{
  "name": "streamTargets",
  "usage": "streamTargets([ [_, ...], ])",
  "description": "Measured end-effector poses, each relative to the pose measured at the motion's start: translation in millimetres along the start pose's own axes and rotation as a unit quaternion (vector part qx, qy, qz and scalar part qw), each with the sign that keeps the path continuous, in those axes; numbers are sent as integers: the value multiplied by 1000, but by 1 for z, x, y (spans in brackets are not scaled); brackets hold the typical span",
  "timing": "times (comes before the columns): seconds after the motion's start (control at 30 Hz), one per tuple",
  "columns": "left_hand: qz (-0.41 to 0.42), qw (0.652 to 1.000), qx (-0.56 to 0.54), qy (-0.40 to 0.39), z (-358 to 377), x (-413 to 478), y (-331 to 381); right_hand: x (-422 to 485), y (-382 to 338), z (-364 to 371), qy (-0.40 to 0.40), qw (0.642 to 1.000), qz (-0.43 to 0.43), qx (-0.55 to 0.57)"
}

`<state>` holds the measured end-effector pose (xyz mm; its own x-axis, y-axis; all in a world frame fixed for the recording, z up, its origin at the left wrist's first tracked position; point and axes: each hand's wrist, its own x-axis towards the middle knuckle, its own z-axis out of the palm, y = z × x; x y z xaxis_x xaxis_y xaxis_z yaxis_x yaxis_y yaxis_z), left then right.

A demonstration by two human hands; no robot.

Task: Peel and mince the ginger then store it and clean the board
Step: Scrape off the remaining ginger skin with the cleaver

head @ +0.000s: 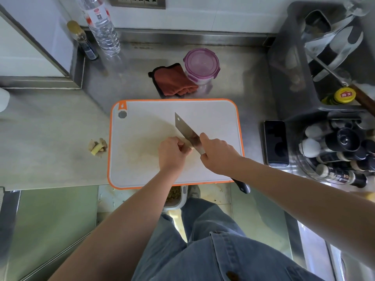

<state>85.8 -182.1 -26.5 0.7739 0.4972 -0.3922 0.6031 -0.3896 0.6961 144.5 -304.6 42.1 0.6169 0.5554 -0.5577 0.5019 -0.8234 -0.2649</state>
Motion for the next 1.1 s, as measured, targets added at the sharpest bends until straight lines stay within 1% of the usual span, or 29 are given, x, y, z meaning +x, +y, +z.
streamTargets([
  [0.43, 26, 999, 22, -8, -1, 3, 0, 6, 5, 13, 24, 1000, -10, 13],
  [0.57, 41, 998, 48, -3, -1, 2, 0, 2, 13, 11, 32, 998, -24, 40],
  [0.63, 35, 998, 48, 9, -1, 2, -2, 0, 18, 10, 70, 994, -37, 68],
  [0.7, 21, 998, 54, 23, -3, 4, -4, 1, 22, 7, 132, 983, -40, 122],
  [0.77, -11, 999, 42, 29, -3, 5, -6, 5, 27, 0, 158, 976, -29, 147],
  [0.9, -84, 996, -32, 8, 5, 1, -6, 7, 28, 1, 97, 987, 23, 130],
  [0.97, -99, 993, -63, 2, 9, -3, -5, 4, 23, 11, 73, 991, 25, 106],
  [1.1, -114, 989, -95, 6, 9, -7, -6, 3, 14, 28, 65, 993, 16, 94],
])
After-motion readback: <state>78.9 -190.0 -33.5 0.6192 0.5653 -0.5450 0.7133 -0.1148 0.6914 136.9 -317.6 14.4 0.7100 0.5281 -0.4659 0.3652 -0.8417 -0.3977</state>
